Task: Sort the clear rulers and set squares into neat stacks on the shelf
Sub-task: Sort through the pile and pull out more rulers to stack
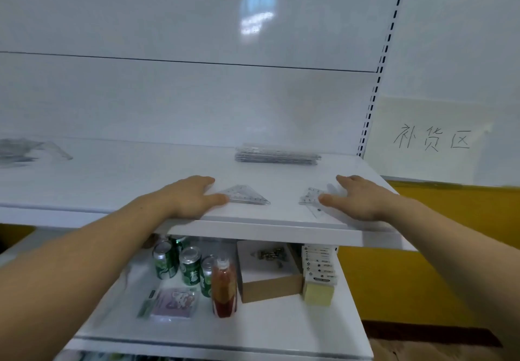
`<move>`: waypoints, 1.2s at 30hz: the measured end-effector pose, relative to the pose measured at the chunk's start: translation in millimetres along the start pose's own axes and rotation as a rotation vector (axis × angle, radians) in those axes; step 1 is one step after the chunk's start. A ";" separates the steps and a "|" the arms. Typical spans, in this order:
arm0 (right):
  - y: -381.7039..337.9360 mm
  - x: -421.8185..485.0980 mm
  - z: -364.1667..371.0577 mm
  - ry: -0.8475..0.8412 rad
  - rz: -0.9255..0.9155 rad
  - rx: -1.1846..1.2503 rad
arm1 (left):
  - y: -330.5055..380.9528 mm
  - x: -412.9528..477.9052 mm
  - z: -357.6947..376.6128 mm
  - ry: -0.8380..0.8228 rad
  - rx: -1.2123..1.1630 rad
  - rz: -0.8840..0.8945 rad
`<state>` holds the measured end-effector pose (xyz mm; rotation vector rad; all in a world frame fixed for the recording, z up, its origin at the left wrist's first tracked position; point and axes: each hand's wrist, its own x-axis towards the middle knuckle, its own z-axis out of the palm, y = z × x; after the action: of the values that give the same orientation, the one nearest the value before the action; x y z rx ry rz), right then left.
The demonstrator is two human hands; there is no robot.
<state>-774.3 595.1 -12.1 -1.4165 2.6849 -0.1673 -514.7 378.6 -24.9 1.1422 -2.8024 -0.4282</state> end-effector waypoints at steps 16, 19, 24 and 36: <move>-450.1 100.2 26.0 -0.042 -0.453 0.041 | -355.0 -113.4 -133.9 0.174 0.042 -0.418; -531.1 109.1 38.2 -0.070 -0.517 0.044 | -413.9 -131.7 -155.6 0.187 0.031 -0.474; -626.4 136.4 56.5 -0.093 -0.605 0.040 | -486.9 -129.3 -176.3 0.231 -0.022 -0.499; -758.1 265.2 73.5 -0.175 -0.676 0.031 | -576.8 -34.4 -203.4 0.160 0.036 -0.456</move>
<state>-294.9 -52.9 14.4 -2.1529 1.9651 -0.1228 -65.1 -36.5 4.4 1.7435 -2.4115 -0.2985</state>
